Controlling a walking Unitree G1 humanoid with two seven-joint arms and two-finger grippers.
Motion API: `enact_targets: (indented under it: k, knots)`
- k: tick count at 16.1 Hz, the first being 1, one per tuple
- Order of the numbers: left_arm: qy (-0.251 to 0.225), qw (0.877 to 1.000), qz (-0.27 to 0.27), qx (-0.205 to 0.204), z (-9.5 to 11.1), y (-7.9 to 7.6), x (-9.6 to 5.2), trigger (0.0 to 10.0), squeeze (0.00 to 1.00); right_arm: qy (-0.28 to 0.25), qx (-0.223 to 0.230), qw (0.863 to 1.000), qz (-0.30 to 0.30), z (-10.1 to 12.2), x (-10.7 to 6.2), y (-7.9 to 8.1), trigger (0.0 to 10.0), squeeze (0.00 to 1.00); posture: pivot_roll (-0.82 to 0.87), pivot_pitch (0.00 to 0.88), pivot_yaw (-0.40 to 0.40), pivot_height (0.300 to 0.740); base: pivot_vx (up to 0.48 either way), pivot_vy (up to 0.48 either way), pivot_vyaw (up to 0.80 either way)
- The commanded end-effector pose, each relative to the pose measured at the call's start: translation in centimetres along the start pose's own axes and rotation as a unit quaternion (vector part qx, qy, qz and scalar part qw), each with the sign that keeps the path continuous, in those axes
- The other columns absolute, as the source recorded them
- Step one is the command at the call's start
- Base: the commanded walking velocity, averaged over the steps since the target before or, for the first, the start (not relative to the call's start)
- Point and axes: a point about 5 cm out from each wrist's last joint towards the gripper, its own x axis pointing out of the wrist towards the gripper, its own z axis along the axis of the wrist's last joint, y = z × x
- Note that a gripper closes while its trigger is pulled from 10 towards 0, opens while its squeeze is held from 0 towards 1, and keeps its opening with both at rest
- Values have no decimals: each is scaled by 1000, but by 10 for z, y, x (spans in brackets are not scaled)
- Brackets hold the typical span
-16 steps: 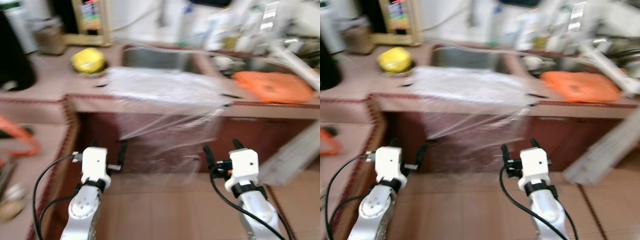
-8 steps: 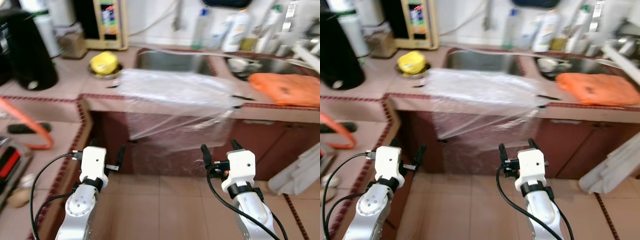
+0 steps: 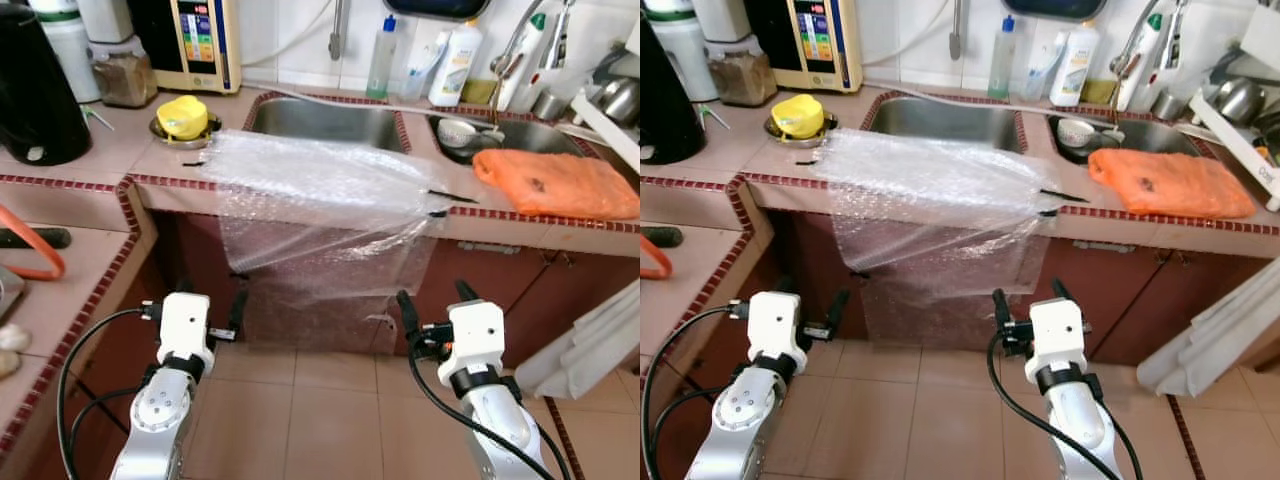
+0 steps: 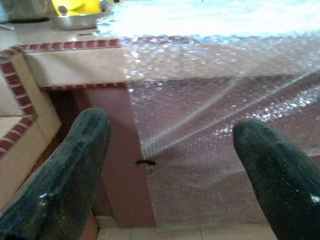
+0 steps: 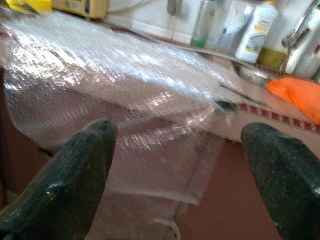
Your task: Kitchen organization
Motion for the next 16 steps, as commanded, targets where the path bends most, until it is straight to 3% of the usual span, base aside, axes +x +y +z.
enact_targets:
  k: [1, 3, 7, 12, 14, 16]
  knots:
    - [-6, 1000, -5, 2, 3, -5, 2, 10000, 0, 0, -2, 1000, -8, 0, -1, -4, 10000, 0, 29, 27, -39, 740, 0, 0, 0]
    - [-7, 1000, -4, 5, 3, -3, 3, 10000, 0, -3, 0, 1000, -7, 1, -1, -2, 10000, 0, 33, 26, -34, 740, 0, 0, 800]
    - [-19, 999, 16, 20, 8, 2, 3, 10000, 0, -8, 7, 1000, -11, 3, 1, 0, 10000, 0, 40, 28, -27, 740, 0, 0, 0]
    - [-28, 999, 11, 32, 11, 3, 1, 10000, 0, -6, 7, 1000, -10, 3, 0, 3, 10000, 0, 53, 33, -24, 740, 0, 0, 750]
    - [-34, 999, 2, 33, 15, 0, 2, 10000, 0, -5, 9, 1000, -17, 3, -1, 0, 10000, 0, 53, 33, -24, 740, 0, 0, 800]
    - [-42, 998, -31, 23, 22, -7, 5, 10000, 0, -8, 13, 1000, -26, 6, 0, -5, 10000, 0, 51, 29, -32, 740, 0, 0, 0]
